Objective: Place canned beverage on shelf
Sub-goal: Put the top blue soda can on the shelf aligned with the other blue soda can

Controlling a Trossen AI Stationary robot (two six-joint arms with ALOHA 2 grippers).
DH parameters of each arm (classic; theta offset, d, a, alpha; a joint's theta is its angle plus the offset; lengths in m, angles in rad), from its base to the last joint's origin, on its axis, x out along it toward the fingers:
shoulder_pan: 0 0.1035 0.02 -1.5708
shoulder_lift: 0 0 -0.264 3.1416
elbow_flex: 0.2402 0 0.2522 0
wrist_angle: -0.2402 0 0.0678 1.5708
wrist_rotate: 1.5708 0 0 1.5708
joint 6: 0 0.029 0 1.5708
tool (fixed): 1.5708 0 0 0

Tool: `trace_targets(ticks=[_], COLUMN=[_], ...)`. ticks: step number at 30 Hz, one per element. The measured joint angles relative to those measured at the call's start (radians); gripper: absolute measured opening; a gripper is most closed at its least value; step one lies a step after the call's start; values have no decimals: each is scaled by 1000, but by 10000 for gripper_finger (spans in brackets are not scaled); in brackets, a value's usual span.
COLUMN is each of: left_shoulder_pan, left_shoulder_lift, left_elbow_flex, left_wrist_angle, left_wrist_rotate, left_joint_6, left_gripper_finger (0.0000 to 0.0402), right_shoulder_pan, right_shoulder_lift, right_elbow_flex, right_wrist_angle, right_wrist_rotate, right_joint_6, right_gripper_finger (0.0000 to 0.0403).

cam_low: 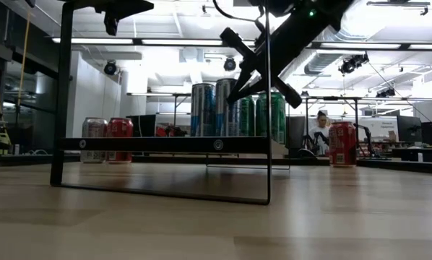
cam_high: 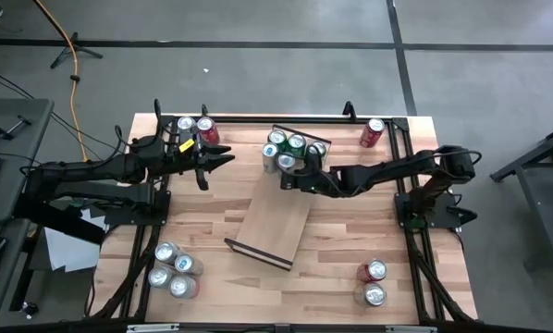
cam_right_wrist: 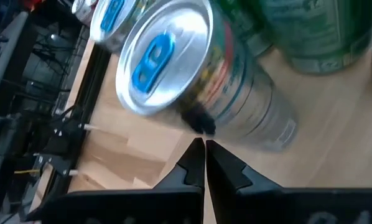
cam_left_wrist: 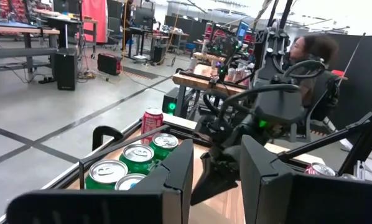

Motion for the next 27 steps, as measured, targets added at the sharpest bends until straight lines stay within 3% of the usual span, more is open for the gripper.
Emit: trace_targets(ticks=[21, 27], left_shoulder_pan=[0, 0], left_shoulder_lift=[0, 0], left_elbow_flex=[0, 0], left_wrist_angle=[14, 14], left_wrist_rotate=[0, 0], left_joint_6=[0, 1], left_gripper_finger=[60, 60], right_shoulder_pan=[-52, -30], right_shoulder_lift=[0, -33], right_elbow_flex=[0, 0], right_wrist_angle=[7, -3], right_wrist_rotate=[-5, -121], right_joint_6=[-35, -160], right_gripper_finger=[0, 0])
